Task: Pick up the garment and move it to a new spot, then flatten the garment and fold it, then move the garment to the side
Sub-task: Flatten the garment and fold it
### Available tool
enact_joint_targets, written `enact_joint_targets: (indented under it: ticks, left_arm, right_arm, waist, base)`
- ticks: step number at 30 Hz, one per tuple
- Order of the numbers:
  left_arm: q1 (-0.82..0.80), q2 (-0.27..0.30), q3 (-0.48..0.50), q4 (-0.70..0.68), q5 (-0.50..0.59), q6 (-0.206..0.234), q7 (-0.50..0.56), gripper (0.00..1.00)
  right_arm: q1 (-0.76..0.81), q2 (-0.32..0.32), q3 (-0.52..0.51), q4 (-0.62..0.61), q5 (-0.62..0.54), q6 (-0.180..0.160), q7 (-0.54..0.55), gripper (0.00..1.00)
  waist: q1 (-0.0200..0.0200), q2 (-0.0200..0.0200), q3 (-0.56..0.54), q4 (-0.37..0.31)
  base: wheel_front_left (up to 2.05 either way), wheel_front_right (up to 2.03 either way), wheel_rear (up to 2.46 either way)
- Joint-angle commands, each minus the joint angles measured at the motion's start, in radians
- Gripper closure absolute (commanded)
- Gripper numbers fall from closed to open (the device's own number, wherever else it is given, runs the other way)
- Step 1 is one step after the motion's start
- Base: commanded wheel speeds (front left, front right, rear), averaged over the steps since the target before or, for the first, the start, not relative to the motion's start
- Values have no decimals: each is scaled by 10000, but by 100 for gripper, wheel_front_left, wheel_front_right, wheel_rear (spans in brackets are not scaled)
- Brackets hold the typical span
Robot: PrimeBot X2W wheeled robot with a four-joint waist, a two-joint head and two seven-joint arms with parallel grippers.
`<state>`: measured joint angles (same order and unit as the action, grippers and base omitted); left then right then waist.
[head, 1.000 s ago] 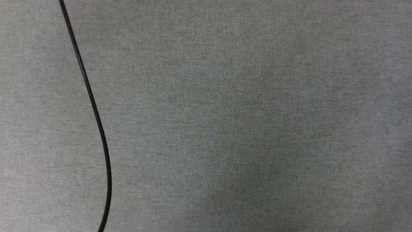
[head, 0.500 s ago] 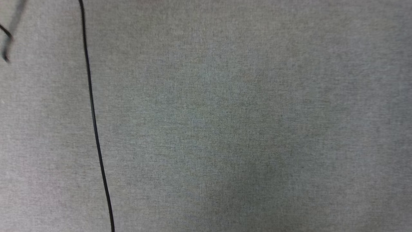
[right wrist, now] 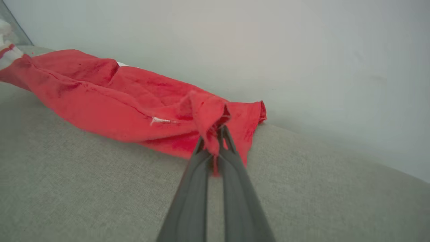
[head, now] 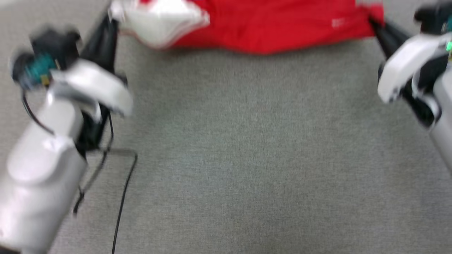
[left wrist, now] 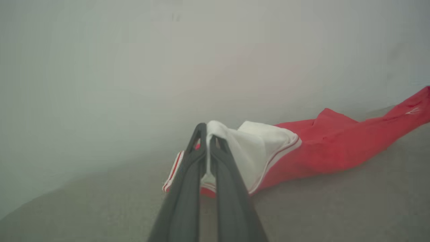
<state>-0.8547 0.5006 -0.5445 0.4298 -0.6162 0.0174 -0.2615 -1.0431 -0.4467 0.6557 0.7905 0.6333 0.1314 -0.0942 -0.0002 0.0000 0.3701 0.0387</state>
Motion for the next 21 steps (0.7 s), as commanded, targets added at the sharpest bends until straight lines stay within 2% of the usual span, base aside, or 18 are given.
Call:
enact_joint_targets:
  ticks: [1,10,14,16,21]
  left_arm:
    - [634,53,-4,-239,-93,160,-48,100]
    - [4492,412,-284,-1629,-748,902,35,100]
    - [5648,463,-374,-2171,-1020,1155,121,100]
    - [6787,620,-241,-2681,-1451,1475,159,100]
    - [8356,857,-414,-3436,-1951,1722,453,100]
  right_arm:
    - [512,-152,141,-165,111,-15,1,100]
    - [3718,-1179,391,-1391,901,-15,182,100]
    - [4687,-1395,314,-1720,1030,-15,216,100]
    - [5550,-1513,199,-2031,1134,-15,297,100]
    - [6902,-1727,-126,-2554,1208,-15,405,100]
  waist:
    - [2,0,-726,66]
    - [2,0,-2127,152]
    - [2,0,-2519,146]
    - [2,0,-2865,92]
    - [2,0,-3320,96]
  base:
    - [0,0,0]
    - [0,0,0]
    - [0,0,0]
    - [0,0,0]
    - [0,0,0]
